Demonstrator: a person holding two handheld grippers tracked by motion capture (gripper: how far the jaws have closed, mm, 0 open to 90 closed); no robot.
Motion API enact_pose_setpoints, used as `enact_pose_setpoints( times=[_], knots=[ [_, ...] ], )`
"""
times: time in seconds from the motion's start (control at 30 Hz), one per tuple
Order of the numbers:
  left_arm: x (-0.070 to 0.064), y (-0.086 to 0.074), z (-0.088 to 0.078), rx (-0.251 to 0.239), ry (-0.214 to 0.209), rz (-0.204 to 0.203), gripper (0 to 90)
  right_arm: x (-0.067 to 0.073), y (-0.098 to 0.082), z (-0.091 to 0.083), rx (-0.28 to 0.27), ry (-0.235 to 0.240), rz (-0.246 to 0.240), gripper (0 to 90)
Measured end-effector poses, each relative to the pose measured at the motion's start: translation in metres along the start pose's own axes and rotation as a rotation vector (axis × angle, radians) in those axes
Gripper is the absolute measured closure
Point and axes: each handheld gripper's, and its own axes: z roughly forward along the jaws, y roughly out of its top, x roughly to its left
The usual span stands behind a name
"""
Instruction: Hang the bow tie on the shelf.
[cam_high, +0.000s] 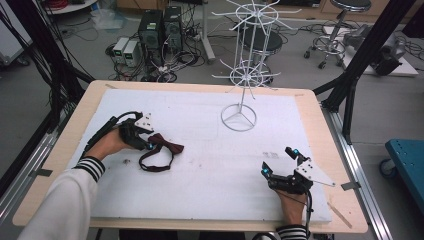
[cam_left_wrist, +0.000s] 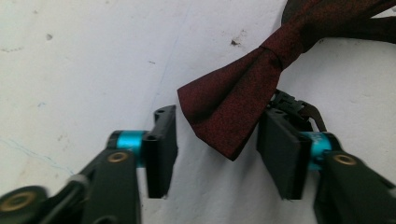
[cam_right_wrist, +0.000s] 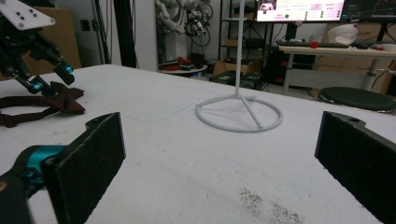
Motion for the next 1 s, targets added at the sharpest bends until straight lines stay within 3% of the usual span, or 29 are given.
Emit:
enact_pose_setpoints(
  times=[0.2, 0.27, 0.6, 0.77, 1.0],
  knots=[
    [-0.004, 0.001, 0.001, 0.026, -0.010, 0.012, 78.6, 0.000, 0.000, 0.000, -0.002, -0.001, -0.004, 1.0],
    [-0.006, 0.003, 0.001, 0.031, -0.006, -0.015, 84.5, 0.000, 0.000, 0.000, -0.002, -0.001, -0.004, 1.0],
    [-0.006, 0.004, -0.004, 0.027, -0.030, -0.048, 86.3, 0.000, 0.000, 0.000, 0.001, 0.001, -0.002, 0.9],
    [-0.006, 0.007, -0.008, -0.032, -0.024, -0.099, 86.4, 0.000, 0.000, 0.000, -0.003, 0.000, -0.003, 0.9],
    [-0.010, 0.010, -0.014, -0.050, -0.035, -0.119, 86.4, 0.000, 0.000, 0.000, -0.005, -0.001, 0.001, 0.9]
  ],
)
